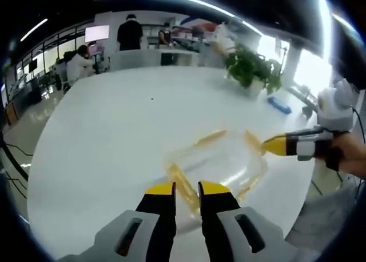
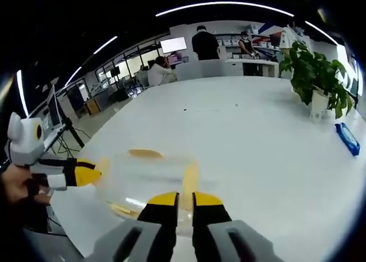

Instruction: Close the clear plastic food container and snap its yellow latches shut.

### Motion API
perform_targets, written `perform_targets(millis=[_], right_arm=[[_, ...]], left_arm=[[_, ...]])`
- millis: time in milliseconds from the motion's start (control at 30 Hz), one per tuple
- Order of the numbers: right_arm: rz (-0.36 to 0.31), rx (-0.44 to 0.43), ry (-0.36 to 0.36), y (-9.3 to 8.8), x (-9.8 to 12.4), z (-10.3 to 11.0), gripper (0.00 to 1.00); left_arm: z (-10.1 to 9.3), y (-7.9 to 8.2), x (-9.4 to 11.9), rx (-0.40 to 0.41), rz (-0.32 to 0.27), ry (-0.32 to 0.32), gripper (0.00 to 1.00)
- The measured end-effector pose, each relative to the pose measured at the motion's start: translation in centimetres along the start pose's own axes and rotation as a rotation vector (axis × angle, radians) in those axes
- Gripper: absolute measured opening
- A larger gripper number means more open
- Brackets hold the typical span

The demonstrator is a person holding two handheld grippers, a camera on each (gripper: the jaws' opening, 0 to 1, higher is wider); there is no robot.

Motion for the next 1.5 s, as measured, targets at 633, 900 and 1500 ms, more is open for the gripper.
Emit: perform_targets(millis=[633,900,1500], right_arm=[[-0.025,0.061,-0.038,0.3,-0.1,-0.5,0.00],[-0.034,0.059,-0.039,1.1,0.3,-0.4,0.00],[0.008,0.048,-0.033,0.8,0.5,-0.4,0.00]], left_arm=[[-0.5,0.1,0.2,-0.037,0.007,-0.008,0.06],[-0.6,0.3,0.5,-0.040,0.014,-0.010,0.06],[-0.7,0.0,0.3,-0.017,0.057,-0.013,0.05]])
Point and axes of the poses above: the point that each gripper's makers call its tool centre point, and the gripper's own axes: x roughly backward along the fingers, z roughly to its left, y roughly out of its top, the point moved 5 cm from there along x, roughly backward along the fingers, and after that the axes turned 4 degrees about -z, right-handed, at the moved point
